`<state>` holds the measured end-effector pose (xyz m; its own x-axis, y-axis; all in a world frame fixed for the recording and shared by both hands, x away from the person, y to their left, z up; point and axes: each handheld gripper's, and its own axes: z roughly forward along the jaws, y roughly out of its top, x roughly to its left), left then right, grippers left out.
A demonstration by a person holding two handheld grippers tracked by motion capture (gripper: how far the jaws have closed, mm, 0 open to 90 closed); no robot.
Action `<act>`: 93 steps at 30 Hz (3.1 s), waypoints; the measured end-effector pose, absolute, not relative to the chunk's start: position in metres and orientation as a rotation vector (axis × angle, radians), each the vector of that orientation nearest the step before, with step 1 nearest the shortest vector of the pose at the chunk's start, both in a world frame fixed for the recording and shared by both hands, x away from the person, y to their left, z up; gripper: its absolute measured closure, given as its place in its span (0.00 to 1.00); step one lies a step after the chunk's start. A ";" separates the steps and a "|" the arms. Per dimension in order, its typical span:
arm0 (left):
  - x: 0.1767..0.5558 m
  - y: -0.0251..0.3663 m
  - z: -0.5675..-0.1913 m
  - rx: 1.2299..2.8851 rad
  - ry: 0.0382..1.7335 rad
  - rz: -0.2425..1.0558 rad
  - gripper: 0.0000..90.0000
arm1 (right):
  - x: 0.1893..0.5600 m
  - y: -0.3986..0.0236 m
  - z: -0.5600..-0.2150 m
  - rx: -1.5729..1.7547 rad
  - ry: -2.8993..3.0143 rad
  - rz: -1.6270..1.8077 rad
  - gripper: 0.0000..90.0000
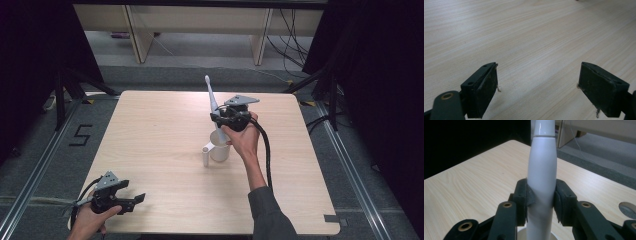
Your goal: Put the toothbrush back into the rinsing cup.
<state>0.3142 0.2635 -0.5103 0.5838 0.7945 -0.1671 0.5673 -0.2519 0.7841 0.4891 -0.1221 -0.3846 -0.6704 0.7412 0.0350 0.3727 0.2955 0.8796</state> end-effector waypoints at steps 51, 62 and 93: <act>0.314 0.263 -0.510 1.956 1.088 0.343 0.17 | 0.481 -0.126 -0.438 1.058 2.271 1.265 0.74; 0.314 0.264 -0.509 1.967 1.087 0.333 0.17 | 0.482 -0.123 -0.445 1.089 2.308 1.237 0.74; 0.314 0.265 -0.508 2.004 1.073 0.337 0.17 | 0.469 -0.142 -0.425 1.075 2.237 1.311 0.42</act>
